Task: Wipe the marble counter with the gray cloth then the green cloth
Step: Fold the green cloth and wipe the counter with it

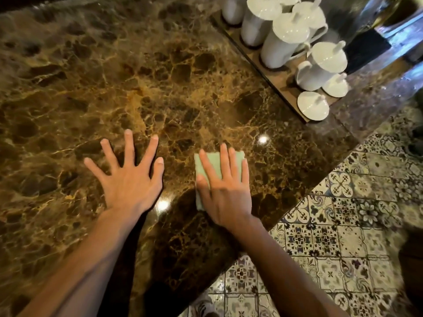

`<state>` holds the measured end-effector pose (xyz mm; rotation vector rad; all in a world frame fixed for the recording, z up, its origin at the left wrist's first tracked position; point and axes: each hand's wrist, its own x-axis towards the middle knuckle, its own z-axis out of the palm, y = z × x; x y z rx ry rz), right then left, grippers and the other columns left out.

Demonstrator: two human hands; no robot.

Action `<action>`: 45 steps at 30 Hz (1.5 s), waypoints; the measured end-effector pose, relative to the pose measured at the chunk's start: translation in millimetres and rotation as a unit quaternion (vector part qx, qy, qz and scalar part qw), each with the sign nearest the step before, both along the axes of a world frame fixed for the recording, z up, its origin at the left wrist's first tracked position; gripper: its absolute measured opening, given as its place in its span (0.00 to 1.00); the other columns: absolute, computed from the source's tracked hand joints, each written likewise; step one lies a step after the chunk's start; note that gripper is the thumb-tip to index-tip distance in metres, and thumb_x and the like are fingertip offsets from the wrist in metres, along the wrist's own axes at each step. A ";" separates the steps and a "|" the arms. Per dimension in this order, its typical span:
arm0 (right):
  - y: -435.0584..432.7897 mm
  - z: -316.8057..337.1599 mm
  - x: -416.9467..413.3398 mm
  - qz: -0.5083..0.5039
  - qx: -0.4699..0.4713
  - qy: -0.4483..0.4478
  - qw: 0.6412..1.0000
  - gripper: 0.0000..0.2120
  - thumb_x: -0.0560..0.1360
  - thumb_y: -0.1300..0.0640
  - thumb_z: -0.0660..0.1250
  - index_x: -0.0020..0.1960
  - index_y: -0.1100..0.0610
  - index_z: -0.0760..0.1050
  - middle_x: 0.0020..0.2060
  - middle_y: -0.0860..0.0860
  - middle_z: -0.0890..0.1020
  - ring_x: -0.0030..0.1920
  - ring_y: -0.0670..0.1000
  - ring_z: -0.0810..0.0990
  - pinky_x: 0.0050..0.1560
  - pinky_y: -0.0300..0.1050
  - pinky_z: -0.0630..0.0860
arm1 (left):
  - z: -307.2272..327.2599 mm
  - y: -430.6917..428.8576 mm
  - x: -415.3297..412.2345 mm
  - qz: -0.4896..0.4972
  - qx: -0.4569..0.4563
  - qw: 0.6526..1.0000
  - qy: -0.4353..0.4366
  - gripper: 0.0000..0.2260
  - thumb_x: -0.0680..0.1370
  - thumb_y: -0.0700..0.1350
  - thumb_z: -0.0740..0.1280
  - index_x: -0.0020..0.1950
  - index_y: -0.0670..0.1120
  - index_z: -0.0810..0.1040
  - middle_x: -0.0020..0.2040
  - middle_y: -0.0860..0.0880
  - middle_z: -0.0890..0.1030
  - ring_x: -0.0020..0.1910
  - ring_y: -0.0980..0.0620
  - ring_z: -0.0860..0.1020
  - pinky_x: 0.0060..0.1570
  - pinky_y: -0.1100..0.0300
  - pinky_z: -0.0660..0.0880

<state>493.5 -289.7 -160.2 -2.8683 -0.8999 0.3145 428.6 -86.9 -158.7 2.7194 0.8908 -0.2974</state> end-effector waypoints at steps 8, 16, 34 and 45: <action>89.5 -0.6 205.2 -0.021 -0.007 0.023 0.999 0.28 0.85 0.38 0.41 0.84 0.42 0.44 0.84 0.58 0.45 0.83 0.60 0.41 0.80 0.65 0.38 | -6.0 -27.7 35.9 0.006 0.014 1.000 -0.015 0.25 0.80 0.68 0.38 0.77 0.72 0.37 0.83 0.51 0.35 0.80 0.34 0.33 0.71 0.24 0.35; 111.0 2.2 269.0 -0.029 -0.019 0.030 0.999 0.30 0.85 0.37 0.41 0.84 0.42 0.43 0.84 0.58 0.43 0.83 0.60 0.39 0.79 0.65 0.35 | -11.9 -23.5 34.9 -0.001 0.028 0.999 -0.026 0.25 0.80 0.68 0.39 0.77 0.72 0.36 0.83 0.52 0.35 0.80 0.35 0.33 0.70 0.24 0.34; -80.4 -0.1 -64.0 0.005 0.008 0.040 0.999 0.28 0.86 0.37 0.45 0.84 0.40 0.45 0.84 0.56 0.46 0.84 0.58 0.41 0.80 0.64 0.43 | -6.2 -23.4 36.3 -0.010 0.027 1.000 -0.003 0.26 0.80 0.69 0.38 0.78 0.71 0.37 0.83 0.51 0.35 0.80 0.35 0.34 0.71 0.24 0.36; 11.8 -4.5 201.1 0.006 -0.022 0.000 1.000 0.30 0.84 0.35 0.40 0.84 0.39 0.43 0.84 0.58 0.46 0.83 0.59 0.41 0.81 0.62 0.38 | -10.4 -23.2 36.5 -0.005 0.032 0.999 -0.010 0.26 0.79 0.71 0.36 0.77 0.73 0.36 0.83 0.53 0.36 0.81 0.36 0.35 0.72 0.24 0.36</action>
